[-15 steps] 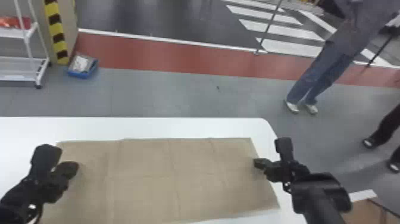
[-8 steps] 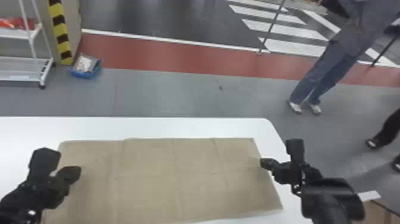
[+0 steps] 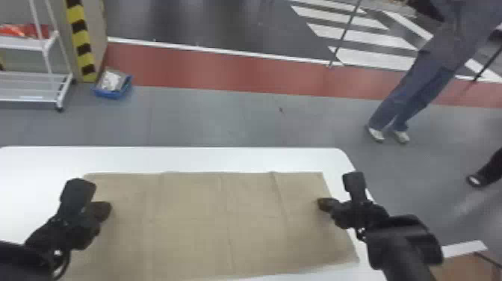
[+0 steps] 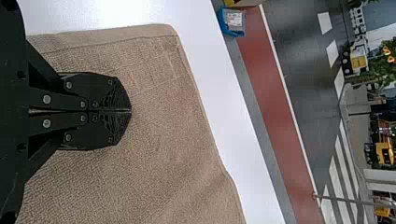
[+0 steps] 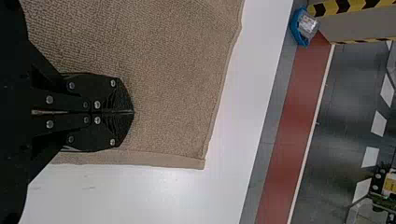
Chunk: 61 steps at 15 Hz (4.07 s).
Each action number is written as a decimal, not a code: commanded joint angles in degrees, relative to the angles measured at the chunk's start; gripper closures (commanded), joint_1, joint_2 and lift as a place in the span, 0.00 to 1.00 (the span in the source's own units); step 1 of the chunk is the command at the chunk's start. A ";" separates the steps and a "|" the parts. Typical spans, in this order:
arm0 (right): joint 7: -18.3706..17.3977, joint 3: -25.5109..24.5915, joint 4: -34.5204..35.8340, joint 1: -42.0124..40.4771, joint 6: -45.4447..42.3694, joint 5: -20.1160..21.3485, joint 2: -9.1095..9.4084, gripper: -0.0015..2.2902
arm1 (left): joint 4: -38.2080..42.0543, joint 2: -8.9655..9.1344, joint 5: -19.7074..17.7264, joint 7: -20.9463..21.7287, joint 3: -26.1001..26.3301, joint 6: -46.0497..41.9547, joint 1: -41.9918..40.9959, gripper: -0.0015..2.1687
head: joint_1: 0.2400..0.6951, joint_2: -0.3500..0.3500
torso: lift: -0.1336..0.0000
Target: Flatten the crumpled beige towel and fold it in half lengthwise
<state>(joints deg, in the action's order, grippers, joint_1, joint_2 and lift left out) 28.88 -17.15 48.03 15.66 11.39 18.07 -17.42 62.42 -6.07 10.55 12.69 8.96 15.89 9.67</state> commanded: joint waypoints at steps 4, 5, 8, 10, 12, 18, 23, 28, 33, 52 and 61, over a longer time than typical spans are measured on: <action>-2.07 3.27 -3.91 3.94 0.17 0.56 0.54 0.88 | -4.94 -0.44 0.70 -1.08 -0.35 -4.15 2.64 0.83 | 1.00 0.14 | 1.00; -2.42 3.35 -4.79 4.82 0.17 0.65 0.54 0.88 | -5.02 -0.61 0.70 -1.26 -0.53 -4.32 2.64 0.83 | 1.00 0.15 | 1.00; -3.22 3.35 -5.05 5.08 0.17 1.09 0.46 0.88 | -5.55 -1.75 0.70 -1.79 -0.88 -4.50 2.73 0.83 | 1.00 0.17 | 1.00; -3.39 2.74 -5.84 5.34 0.34 1.09 -0.07 0.88 | -6.34 -2.28 0.70 -2.14 -1.40 -4.85 2.64 0.83 | 1.00 0.19 | 1.00; -3.39 2.39 -6.02 5.43 0.52 1.09 -0.25 0.88 | -7.13 -2.46 1.49 -2.49 -1.40 -5.03 2.64 0.83 | 1.00 0.19 | 1.00; 1.97 -4.99 1.89 -0.28 -3.00 -0.32 1.07 0.81 | 2.36 -2.46 0.78 -0.47 -3.95 -3.27 -3.69 0.82 | 1.00 0.18 | 1.00; 10.06 -11.06 24.22 -12.15 -2.64 -4.54 4.94 0.01 | 23.72 -2.19 -3.61 4.80 -10.90 -2.22 -16.26 0.02 | 1.00 0.18 | 1.00; 13.40 -13.96 33.80 -24.01 -5.63 -6.47 4.68 0.05 | 31.98 -2.46 -4.66 9.20 -17.31 -4.50 -24.26 0.06 | 1.00 0.17 | 1.00; 16.38 -14.84 39.68 -36.32 -17.59 -7.17 4.41 0.08 | 38.57 -5.53 -6.42 8.76 -18.72 -7.31 -34.89 0.06 | 1.00 0.20 | 1.00; 8.91 -14.84 20.35 -32.80 -30.07 7.50 0.11 0.17 | 29.17 -10.72 0.78 -1.35 -10.63 -13.82 -37.79 0.09 | 1.00 0.06 | 1.00; 9.35 -13.08 17.89 -29.72 -24.97 7.94 -0.77 0.21 | 27.14 -10.90 0.70 -2.23 -10.72 -14.17 -36.74 0.08 | 1.00 0.07 | 1.00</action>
<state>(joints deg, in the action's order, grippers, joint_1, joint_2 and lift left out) 38.31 -30.42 65.94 -14.28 -14.03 26.01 -18.19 89.57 -16.96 11.31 10.46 -1.74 1.72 -27.08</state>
